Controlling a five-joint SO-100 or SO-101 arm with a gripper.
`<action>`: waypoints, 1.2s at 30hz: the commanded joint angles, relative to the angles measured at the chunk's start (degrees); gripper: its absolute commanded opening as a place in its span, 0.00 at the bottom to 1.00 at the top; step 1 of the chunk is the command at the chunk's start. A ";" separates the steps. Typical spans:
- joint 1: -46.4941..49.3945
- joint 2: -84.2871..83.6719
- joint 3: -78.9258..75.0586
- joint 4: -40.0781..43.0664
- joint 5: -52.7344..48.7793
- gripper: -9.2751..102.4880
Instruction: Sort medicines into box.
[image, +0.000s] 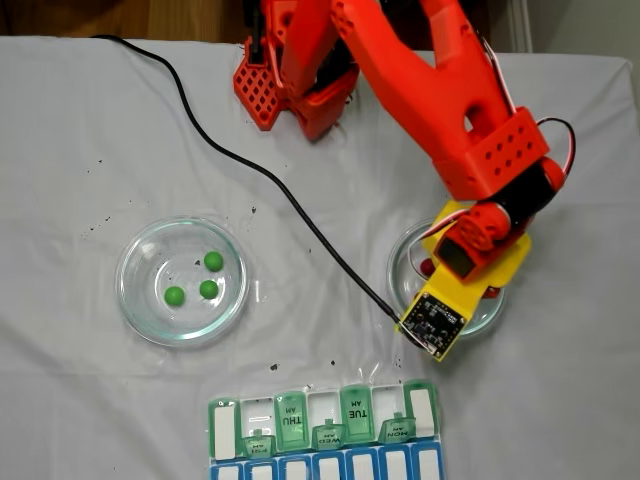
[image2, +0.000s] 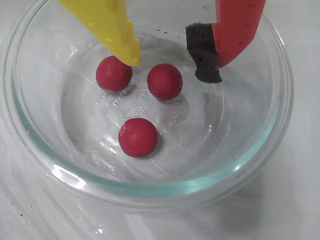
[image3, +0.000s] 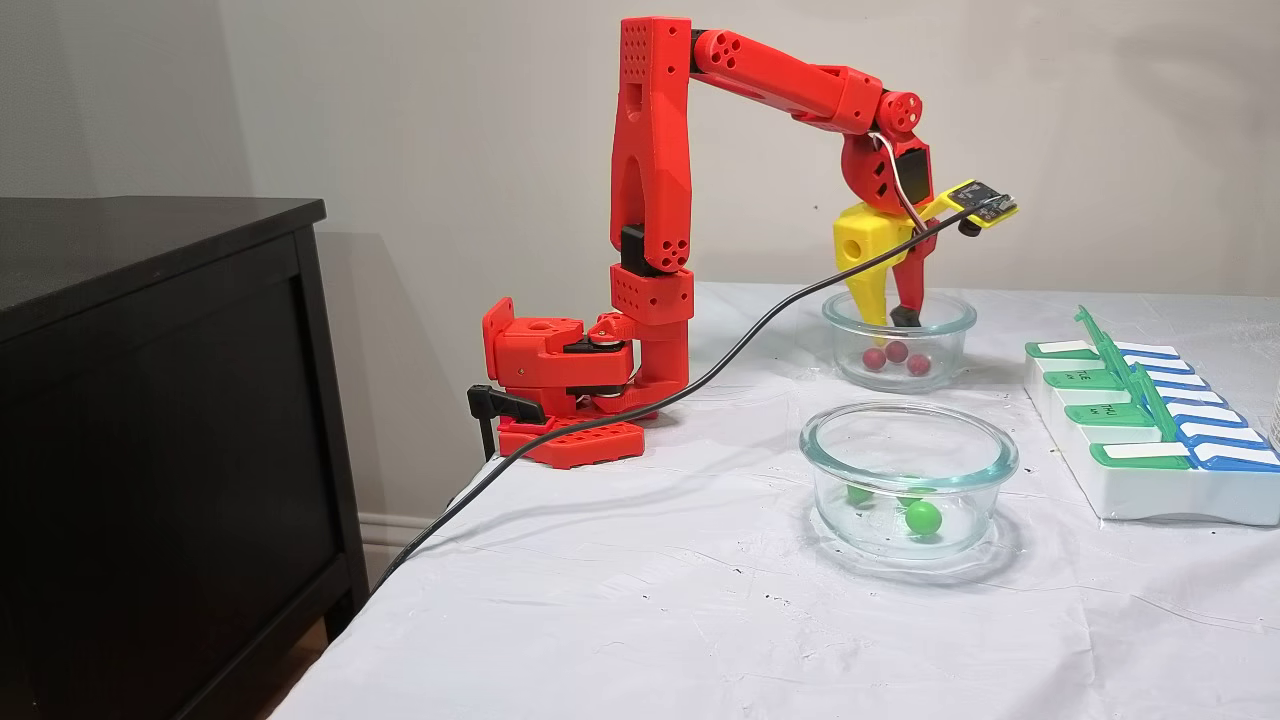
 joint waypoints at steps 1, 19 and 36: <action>-0.53 1.23 -1.23 -1.23 -0.09 0.26; 0.44 -2.11 0.26 -5.89 0.26 0.24; 0.97 -3.78 0.44 -8.00 0.70 0.10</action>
